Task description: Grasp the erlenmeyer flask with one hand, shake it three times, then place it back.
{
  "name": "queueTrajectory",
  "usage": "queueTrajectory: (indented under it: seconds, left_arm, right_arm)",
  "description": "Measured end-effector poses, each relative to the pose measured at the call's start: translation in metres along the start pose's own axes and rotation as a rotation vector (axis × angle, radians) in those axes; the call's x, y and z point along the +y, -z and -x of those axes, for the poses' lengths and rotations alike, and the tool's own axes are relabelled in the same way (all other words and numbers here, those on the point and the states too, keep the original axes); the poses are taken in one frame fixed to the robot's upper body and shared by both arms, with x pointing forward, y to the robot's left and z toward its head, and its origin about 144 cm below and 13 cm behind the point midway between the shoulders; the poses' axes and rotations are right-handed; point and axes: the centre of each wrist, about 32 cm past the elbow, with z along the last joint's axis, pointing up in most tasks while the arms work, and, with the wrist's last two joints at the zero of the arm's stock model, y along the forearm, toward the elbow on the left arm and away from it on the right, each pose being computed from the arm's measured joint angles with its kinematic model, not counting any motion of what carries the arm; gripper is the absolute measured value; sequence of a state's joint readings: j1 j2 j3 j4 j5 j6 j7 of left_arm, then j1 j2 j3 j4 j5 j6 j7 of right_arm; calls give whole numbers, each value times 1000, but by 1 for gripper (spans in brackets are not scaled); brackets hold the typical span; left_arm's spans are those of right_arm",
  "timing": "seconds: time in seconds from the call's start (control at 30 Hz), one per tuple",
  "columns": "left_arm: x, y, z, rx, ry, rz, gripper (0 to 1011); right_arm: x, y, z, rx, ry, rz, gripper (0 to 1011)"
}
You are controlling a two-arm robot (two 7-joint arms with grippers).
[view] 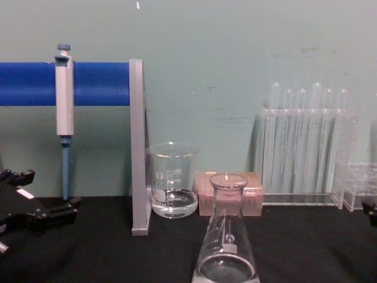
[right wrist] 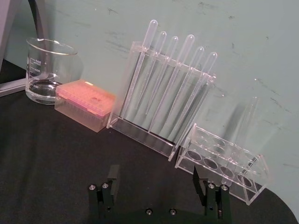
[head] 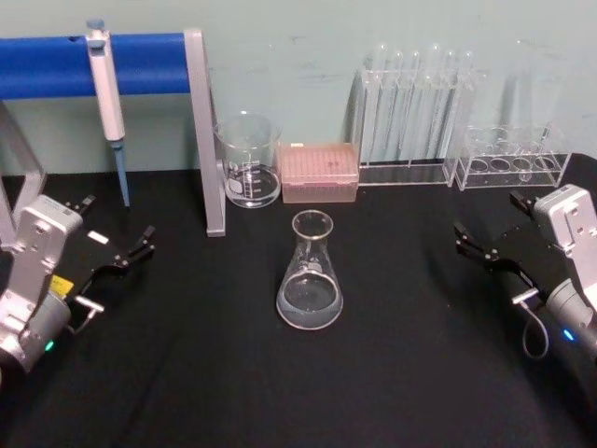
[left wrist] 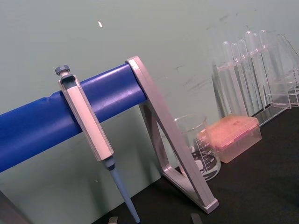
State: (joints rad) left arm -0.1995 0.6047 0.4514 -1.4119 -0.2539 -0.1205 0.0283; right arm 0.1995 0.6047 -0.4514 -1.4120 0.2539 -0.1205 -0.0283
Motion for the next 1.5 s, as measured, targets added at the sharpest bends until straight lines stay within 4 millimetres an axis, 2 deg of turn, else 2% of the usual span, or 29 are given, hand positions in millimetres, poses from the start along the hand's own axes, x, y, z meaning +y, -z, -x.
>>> queueTrajectory:
  seconds: [1.03, 1.5]
  left_arm:
    - [0, 0, 0, 0, 0, 0, 1001]
    - [0, 0, 0, 0, 0, 0, 1001]
  right_arm:
    - [-1, 0, -2, 6, 0, -1, 1003]
    - [-26, -15, -14, 130, -136, 4, 1002]
